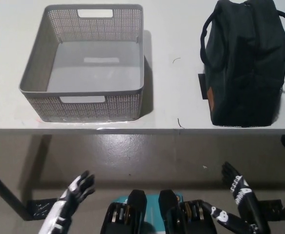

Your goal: Use both hands to pick up a lunch bag on the right hand side and place it into a container on the left hand side

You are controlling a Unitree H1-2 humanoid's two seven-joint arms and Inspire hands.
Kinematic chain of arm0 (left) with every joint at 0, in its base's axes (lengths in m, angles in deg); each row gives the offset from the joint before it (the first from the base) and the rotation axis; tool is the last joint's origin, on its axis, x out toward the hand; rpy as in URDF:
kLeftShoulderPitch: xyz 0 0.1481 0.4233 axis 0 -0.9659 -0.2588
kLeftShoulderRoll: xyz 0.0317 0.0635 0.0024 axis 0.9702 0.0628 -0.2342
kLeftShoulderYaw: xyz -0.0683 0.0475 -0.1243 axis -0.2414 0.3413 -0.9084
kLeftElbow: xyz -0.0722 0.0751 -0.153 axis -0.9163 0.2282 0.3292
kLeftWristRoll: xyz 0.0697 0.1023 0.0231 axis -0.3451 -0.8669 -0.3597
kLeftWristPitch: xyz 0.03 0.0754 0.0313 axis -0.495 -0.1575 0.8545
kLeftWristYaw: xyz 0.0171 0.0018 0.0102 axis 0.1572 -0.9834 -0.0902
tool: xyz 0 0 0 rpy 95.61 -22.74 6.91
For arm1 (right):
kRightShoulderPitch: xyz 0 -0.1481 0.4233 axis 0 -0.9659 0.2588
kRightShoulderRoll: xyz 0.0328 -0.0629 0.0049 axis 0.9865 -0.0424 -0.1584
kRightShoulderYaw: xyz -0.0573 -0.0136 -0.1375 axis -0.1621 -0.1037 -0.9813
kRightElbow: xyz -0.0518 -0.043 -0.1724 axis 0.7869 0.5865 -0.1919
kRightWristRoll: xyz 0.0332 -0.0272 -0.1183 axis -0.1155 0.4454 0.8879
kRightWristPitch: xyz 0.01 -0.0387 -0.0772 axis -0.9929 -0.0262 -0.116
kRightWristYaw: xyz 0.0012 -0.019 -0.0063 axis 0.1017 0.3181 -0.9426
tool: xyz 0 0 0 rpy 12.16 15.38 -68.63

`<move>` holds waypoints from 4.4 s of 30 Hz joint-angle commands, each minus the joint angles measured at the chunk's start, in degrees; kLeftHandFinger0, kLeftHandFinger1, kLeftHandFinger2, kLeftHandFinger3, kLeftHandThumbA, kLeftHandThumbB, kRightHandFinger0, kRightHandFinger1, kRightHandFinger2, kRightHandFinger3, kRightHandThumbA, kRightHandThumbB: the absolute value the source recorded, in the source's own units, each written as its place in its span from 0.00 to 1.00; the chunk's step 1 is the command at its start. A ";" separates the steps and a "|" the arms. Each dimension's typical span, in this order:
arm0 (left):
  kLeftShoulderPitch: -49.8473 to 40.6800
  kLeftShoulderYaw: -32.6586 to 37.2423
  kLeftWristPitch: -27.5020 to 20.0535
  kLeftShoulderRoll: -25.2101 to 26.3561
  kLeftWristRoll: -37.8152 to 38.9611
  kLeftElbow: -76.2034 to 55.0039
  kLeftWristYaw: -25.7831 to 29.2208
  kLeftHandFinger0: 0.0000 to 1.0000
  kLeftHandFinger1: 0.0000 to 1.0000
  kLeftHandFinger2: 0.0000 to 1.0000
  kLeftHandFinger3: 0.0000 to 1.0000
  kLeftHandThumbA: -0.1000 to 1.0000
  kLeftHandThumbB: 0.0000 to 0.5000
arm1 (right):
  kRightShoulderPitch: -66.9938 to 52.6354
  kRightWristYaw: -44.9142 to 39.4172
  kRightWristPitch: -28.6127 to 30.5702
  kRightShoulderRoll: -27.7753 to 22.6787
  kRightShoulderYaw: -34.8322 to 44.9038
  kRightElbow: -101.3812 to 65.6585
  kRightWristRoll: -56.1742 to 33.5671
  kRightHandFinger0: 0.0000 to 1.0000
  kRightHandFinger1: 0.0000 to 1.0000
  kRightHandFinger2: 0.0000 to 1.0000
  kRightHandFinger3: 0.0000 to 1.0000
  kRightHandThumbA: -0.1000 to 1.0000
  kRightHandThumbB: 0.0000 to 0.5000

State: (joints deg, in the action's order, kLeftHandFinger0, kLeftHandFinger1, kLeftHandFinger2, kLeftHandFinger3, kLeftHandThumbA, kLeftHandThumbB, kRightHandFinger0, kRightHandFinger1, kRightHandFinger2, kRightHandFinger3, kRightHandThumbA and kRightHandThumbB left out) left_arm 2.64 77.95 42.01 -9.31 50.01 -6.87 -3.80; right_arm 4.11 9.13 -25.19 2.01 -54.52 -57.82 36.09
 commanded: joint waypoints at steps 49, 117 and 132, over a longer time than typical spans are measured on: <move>69.41 -9.04 23.61 -19.53 -0.56 28.96 5.74 1.00 1.00 1.00 1.00 1.00 0.86 | 36.99 4.81 -10.87 -11.39 16.71 0.15 -10.79 1.00 1.00 1.00 1.00 1.00 0.68; 79.53 3.64 7.84 -22.22 -7.56 86.75 9.71 1.00 1.00 1.00 1.00 1.00 0.84 | 58.73 6.38 -6.74 7.14 19.86 46.33 -18.50 1.00 1.00 1.00 1.00 1.00 0.38; 83.20 4.33 8.54 -24.82 -6.32 86.73 5.52 1.00 1.00 1.00 1.00 1.00 0.70 | 49.26 12.80 -13.79 5.83 17.16 26.93 -16.37 1.00 1.00 1.00 1.00 1.00 0.27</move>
State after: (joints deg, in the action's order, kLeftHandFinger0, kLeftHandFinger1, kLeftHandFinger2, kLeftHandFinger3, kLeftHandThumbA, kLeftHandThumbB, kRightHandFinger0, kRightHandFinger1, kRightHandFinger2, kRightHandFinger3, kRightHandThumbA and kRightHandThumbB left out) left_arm 81.16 81.16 49.29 -29.91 44.76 79.80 7.59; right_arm 52.83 22.90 -35.12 6.22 -33.22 -25.95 16.69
